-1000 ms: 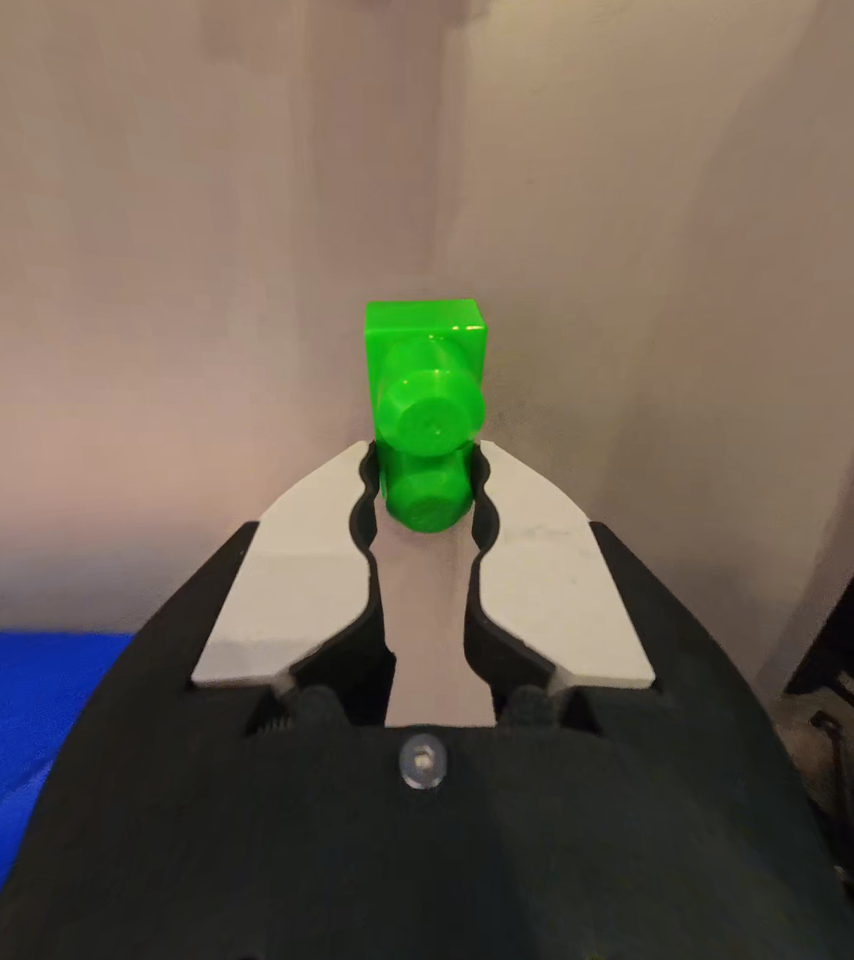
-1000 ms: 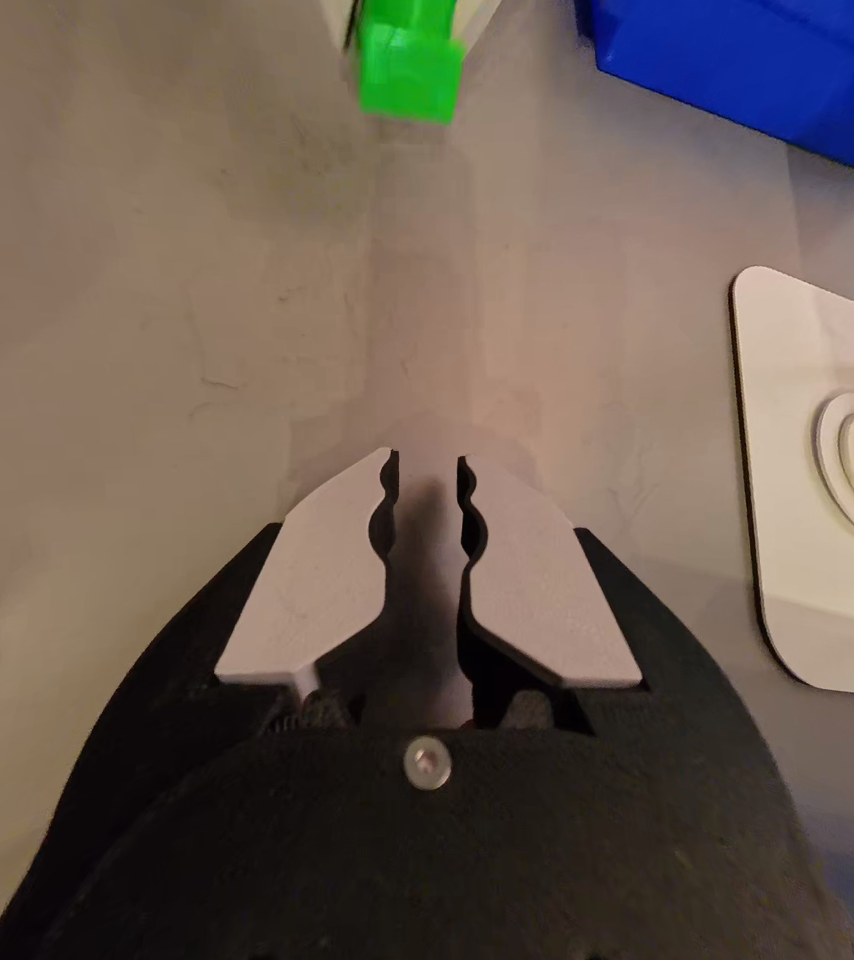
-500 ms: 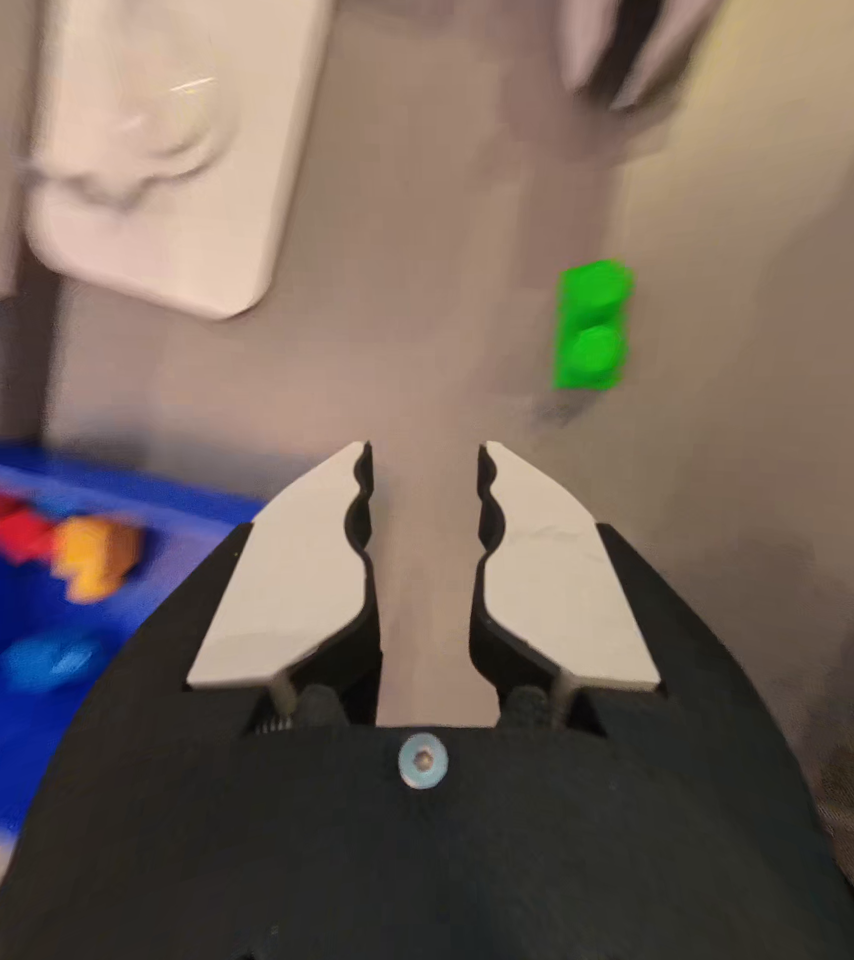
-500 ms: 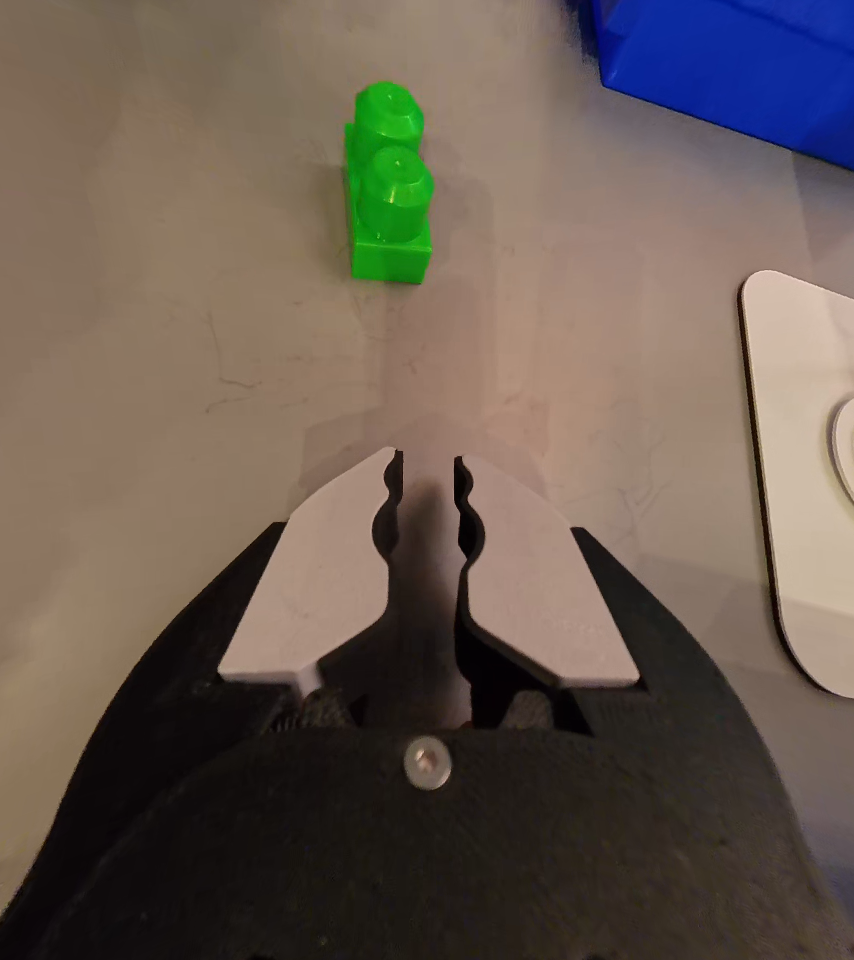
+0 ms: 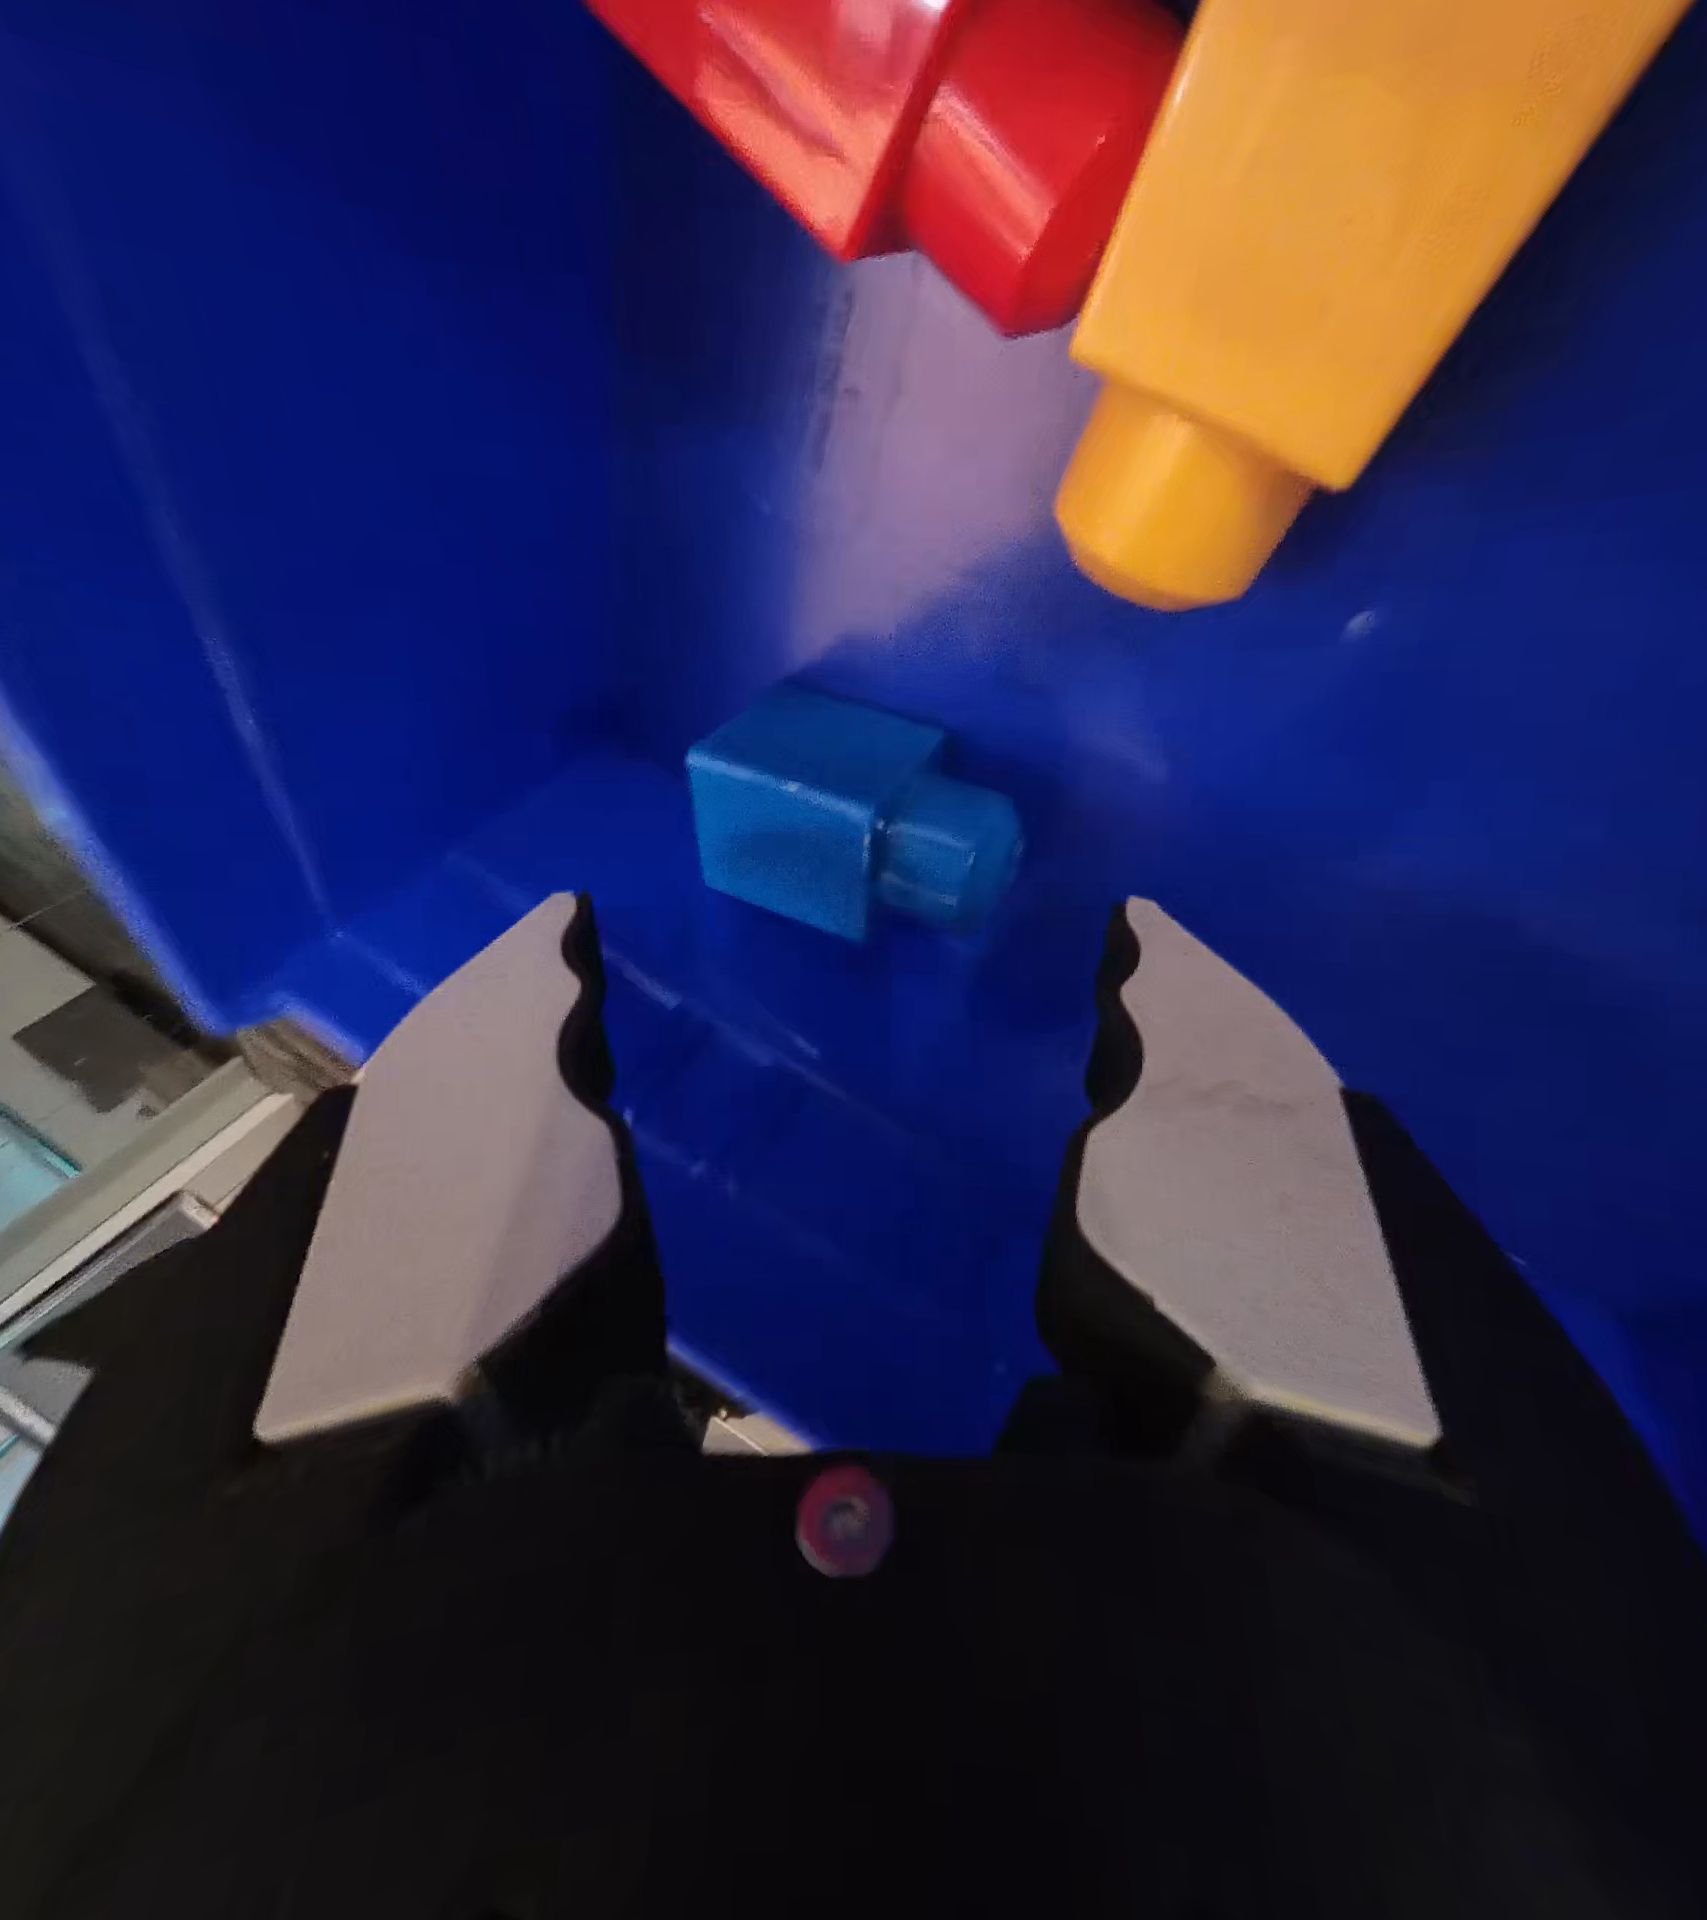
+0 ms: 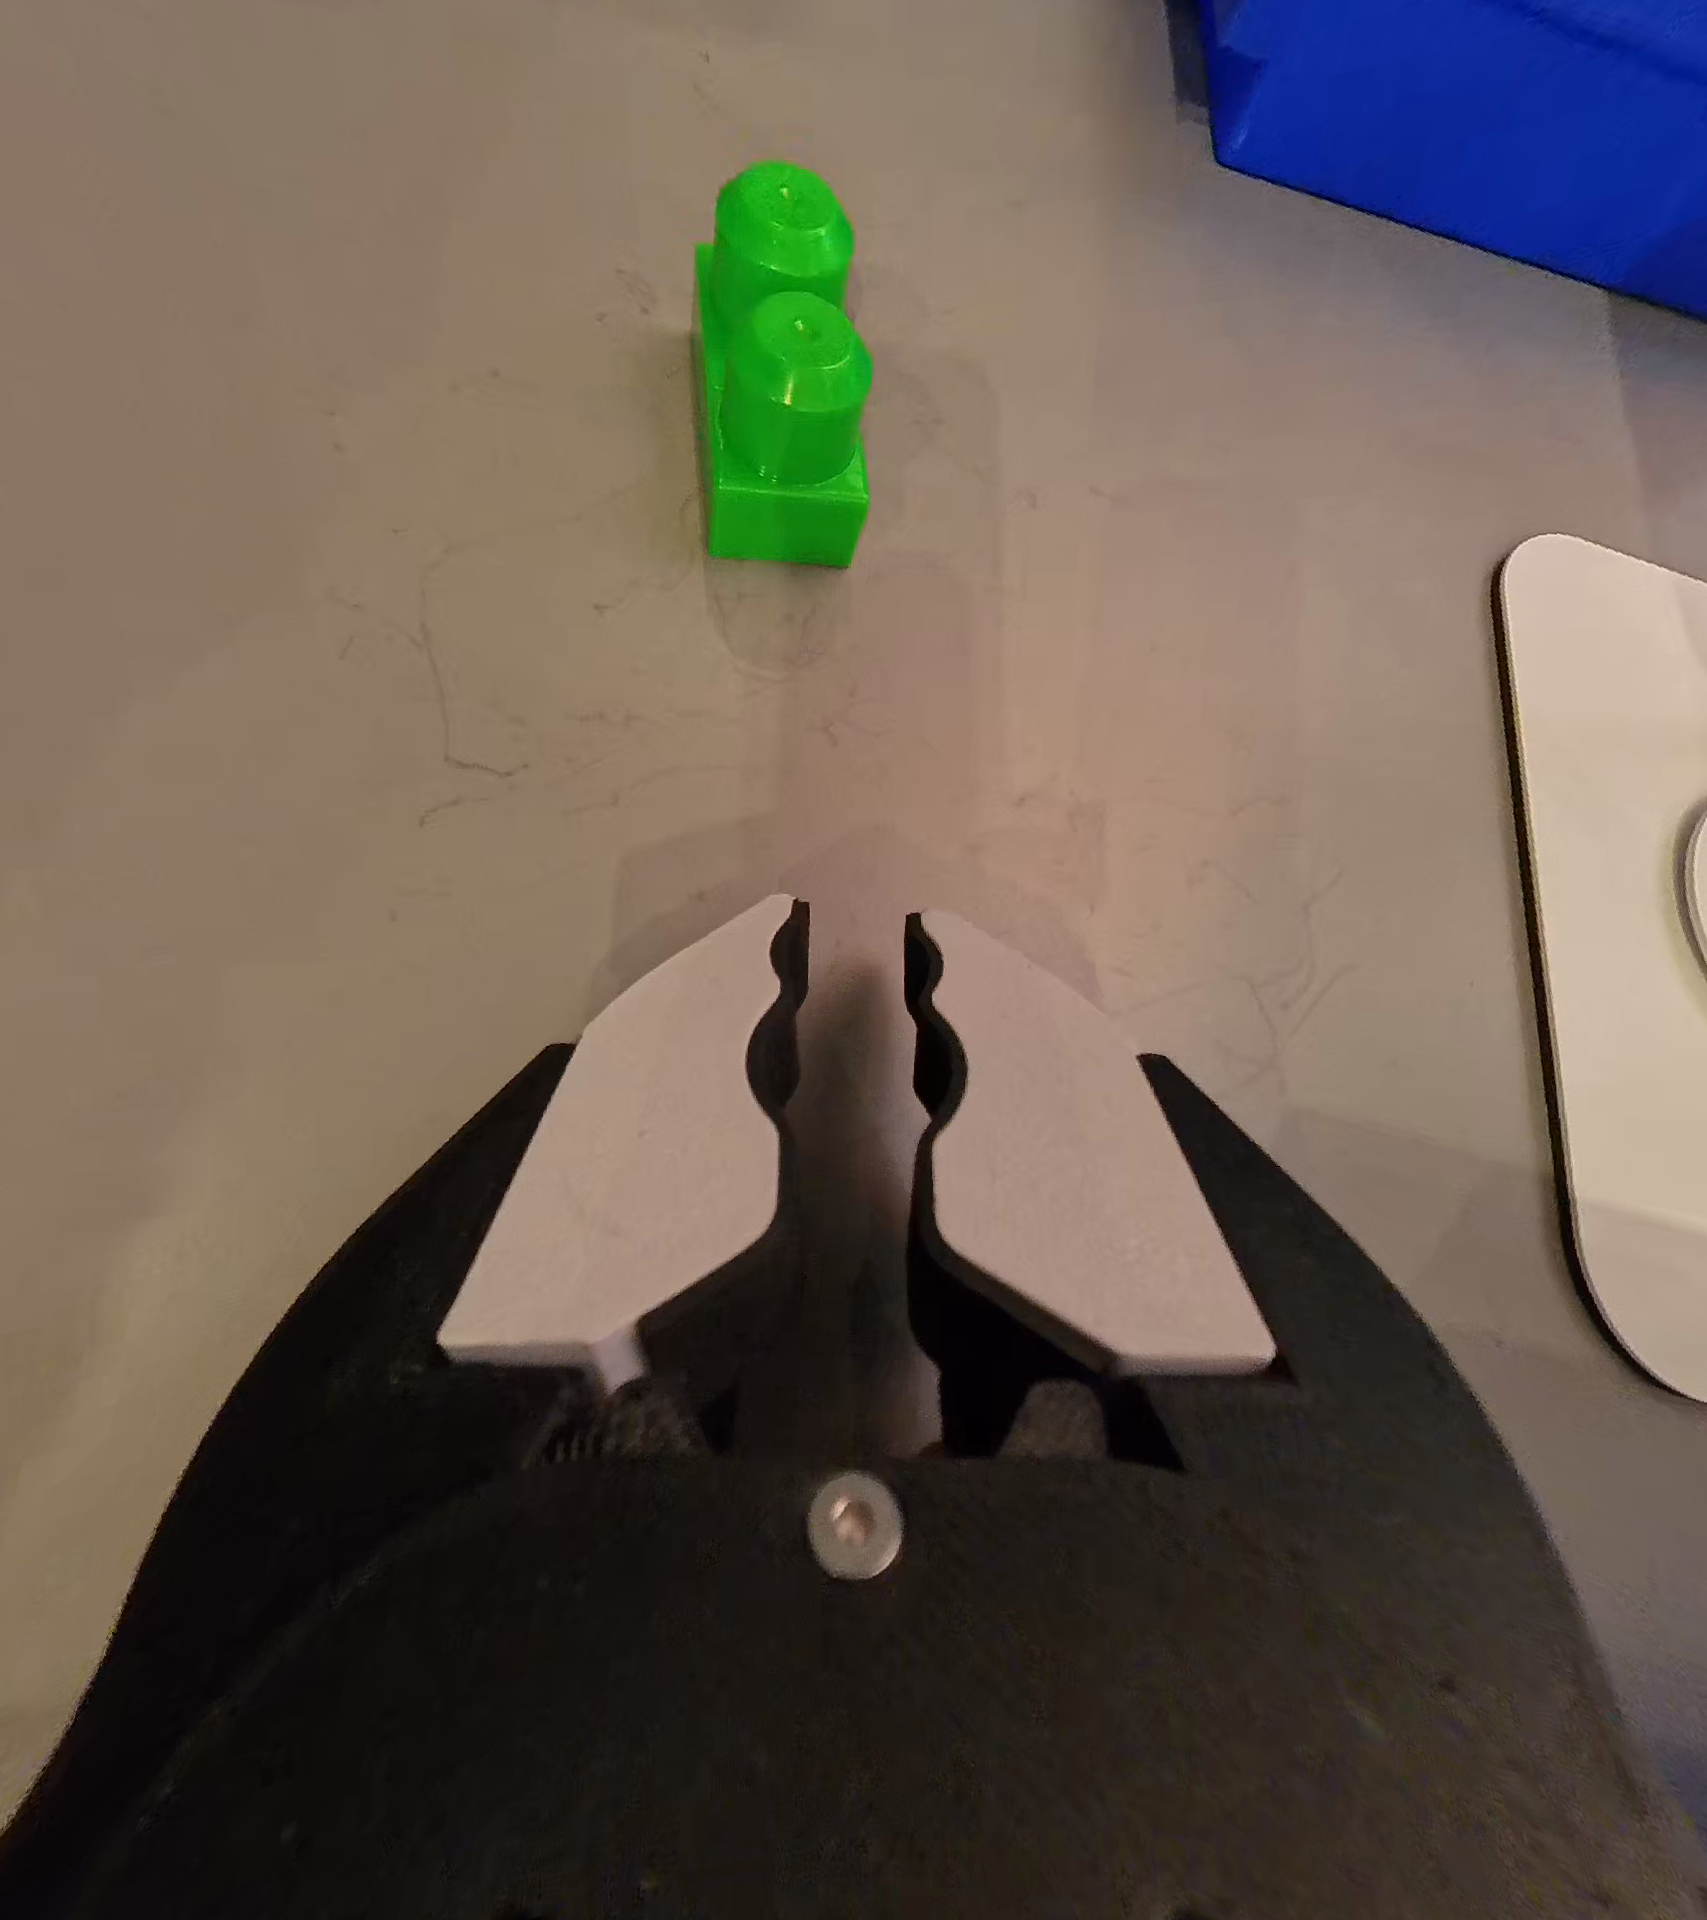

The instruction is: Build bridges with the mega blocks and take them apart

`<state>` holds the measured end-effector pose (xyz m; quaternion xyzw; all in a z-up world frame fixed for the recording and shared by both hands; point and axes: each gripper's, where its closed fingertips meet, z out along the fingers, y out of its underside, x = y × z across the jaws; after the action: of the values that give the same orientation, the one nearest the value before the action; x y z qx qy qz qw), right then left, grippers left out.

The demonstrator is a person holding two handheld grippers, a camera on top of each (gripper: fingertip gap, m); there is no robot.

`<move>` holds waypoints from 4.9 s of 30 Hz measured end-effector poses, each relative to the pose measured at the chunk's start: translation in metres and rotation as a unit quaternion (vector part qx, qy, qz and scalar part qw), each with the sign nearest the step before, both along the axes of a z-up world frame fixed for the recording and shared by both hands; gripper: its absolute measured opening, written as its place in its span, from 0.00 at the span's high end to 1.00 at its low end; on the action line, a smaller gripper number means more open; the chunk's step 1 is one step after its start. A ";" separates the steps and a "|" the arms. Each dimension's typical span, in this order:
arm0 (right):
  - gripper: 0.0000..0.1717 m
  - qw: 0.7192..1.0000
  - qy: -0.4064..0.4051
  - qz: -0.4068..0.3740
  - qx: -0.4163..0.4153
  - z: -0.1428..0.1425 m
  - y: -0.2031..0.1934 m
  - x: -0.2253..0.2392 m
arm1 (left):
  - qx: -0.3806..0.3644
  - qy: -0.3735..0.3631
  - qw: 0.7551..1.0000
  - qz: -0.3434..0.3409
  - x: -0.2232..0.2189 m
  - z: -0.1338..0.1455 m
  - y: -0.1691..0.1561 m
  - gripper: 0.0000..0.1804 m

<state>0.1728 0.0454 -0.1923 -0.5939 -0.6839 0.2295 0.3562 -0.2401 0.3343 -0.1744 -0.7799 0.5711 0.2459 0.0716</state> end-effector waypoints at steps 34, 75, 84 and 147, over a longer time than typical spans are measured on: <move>0.90 1.000 0.001 0.004 0.004 0.000 -0.001 0.000 | -0.236 -0.157 0.950 -0.135 0.217 -0.003 -0.301 0.64; 0.91 1.000 -0.001 0.005 -0.002 0.000 -0.001 0.001 | 0.015 -0.154 0.987 -0.046 0.090 -0.018 -0.011 0.64; 0.91 1.000 -0.001 0.008 -0.003 0.000 -0.002 0.001 | -0.086 -0.115 0.989 -0.022 0.084 -0.026 -0.059 0.78; 0.71 0.999 0.032 0.012 -0.037 0.010 -0.022 -0.065 | -0.106 -0.368 0.923 -0.014 0.229 0.011 -0.263 0.73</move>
<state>0.1079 0.0237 -0.1824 -0.5908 -0.6702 0.2776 0.3532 -0.0111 0.0715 -0.1637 -0.8104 0.5382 -0.1220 0.1970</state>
